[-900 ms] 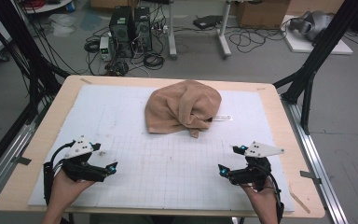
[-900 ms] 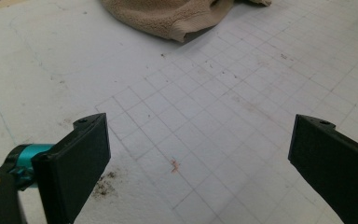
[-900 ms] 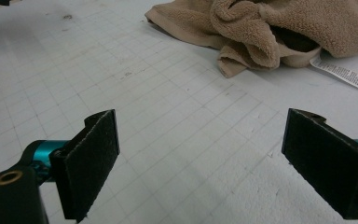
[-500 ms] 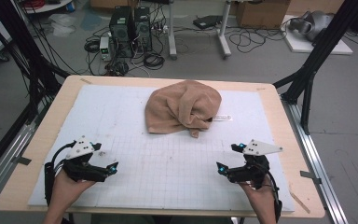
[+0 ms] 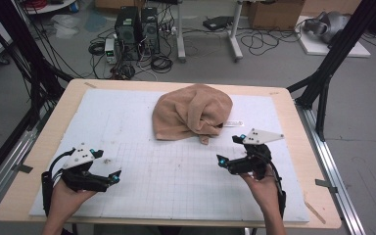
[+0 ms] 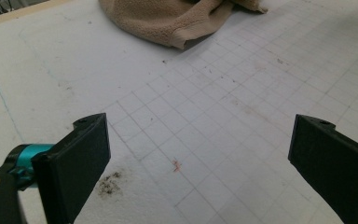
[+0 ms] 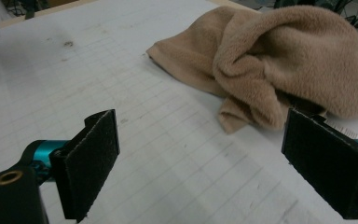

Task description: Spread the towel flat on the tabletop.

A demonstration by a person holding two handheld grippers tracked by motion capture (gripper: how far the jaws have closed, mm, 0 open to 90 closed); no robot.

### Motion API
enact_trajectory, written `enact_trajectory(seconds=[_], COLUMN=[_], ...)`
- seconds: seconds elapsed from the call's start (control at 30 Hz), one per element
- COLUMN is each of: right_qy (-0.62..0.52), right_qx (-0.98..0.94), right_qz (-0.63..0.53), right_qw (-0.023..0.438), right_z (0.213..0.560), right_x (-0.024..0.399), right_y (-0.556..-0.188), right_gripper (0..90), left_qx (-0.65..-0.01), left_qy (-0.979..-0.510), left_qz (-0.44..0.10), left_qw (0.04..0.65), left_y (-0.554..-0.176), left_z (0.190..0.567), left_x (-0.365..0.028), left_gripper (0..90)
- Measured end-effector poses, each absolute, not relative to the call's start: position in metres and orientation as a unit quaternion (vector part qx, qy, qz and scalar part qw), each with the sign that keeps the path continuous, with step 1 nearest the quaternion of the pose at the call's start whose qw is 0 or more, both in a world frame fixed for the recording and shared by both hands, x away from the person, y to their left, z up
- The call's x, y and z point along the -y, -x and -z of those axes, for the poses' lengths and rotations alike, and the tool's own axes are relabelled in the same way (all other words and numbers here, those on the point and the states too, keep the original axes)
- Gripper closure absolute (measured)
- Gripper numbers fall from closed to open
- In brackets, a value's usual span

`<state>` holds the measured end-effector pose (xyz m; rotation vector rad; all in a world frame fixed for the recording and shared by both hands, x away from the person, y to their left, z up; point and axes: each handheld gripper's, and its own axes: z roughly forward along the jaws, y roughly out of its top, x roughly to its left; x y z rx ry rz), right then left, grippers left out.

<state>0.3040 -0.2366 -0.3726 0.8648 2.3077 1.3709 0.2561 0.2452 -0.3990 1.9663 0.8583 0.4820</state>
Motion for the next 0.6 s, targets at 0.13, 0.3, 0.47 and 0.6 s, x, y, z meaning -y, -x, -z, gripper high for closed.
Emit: enact_trajectory(seconds=[0.13,0.3,0.47,0.6], right_qy=[-0.302,-0.303,-0.306,-0.295], right_qx=[-0.805,-0.807,-0.809,-0.813], right_qz=[-0.485,-0.482,-0.479,-0.474], right_qw=[0.159,0.158,0.152,0.163], right_z=[0.365,0.361,0.356,0.358], right_x=[0.226,0.212,0.195,0.183], right_y=[-0.325,-0.349,-0.371,-0.384], right_gripper=[10.1,10.2,10.2,17.9], left_qx=[-0.349,-0.349,-0.348,-0.348], left_qy=[-0.797,-0.797,-0.798,-0.797], left_qz=[-0.195,-0.192,-0.19,-0.19], left_qw=[0.453,0.454,0.454,0.456], left_y=[-0.257,-0.259,-0.261,-0.26], left_z=[0.399,0.399,0.4,0.4], left_x=[-0.247,-0.246,-0.245,-0.245], left_gripper=[6.0,6.0,6.0,6.0])
